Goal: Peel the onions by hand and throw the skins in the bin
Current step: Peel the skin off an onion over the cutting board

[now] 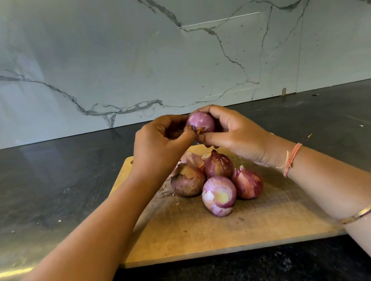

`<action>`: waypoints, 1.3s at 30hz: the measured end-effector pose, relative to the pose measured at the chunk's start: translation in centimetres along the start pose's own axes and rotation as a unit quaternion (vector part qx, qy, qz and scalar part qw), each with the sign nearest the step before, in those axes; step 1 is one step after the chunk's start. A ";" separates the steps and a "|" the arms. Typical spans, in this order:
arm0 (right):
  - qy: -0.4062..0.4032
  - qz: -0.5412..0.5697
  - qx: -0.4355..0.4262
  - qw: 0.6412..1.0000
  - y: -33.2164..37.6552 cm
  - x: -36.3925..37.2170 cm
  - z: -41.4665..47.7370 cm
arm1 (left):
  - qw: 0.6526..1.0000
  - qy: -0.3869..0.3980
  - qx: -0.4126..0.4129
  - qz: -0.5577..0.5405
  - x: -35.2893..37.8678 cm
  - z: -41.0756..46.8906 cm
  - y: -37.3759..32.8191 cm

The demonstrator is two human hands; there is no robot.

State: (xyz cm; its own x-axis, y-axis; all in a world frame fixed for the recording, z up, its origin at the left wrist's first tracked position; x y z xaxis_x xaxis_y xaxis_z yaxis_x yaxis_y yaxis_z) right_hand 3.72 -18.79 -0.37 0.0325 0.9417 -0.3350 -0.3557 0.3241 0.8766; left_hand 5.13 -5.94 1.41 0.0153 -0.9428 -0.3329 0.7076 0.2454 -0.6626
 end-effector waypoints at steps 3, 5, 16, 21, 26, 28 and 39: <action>-0.019 -0.049 -0.019 0.998 0.4 0.1 0.0 | 1.000 -0.005 0.005 0.029 -0.2 0.1 0.0; -0.027 -0.061 -0.028 0.997 0.7 0.1 -0.1 | 0.999 -0.006 0.019 0.050 -0.3 0.2 -0.2; 0.001 0.009 -0.015 1.000 0.7 0.2 -0.1 | 0.997 -0.013 0.039 0.070 -1.1 0.6 -0.5; -0.007 0.029 -0.007 1.000 0.4 -0.2 -0.1 | 0.999 -0.002 0.033 0.013 -0.5 0.1 -0.6; -0.011 0.008 -0.014 1.000 0.4 -0.3 0.0 | 1.000 0.016 0.010 -0.020 0.3 -0.1 -0.2; -0.014 0.011 -0.013 1.000 0.4 -0.3 0.0 | 0.999 0.015 -0.005 -0.040 0.3 -0.1 0.2; -0.022 -0.018 -0.015 0.999 0.6 -0.5 -0.1 | 0.990 0.013 -0.065 -0.124 0.5 0.1 1.4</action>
State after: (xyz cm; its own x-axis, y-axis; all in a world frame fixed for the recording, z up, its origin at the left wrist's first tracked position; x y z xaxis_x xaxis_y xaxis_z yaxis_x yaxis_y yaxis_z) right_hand 3.38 -19.10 0.24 0.0863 0.9331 -0.3491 -0.3818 0.3547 0.8535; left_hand 6.20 -6.10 0.32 -0.1672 -0.9719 -0.1655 0.5911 0.0355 -0.8058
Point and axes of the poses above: each hand's wrist, its own z-axis towards the middle knuckle, its own x-axis out of the palm, y = z × x, the point moved 9 cm from there along z, towards the middle knuckle, and after that the axes turned 6 degrees about x, right-handed, at the moved point
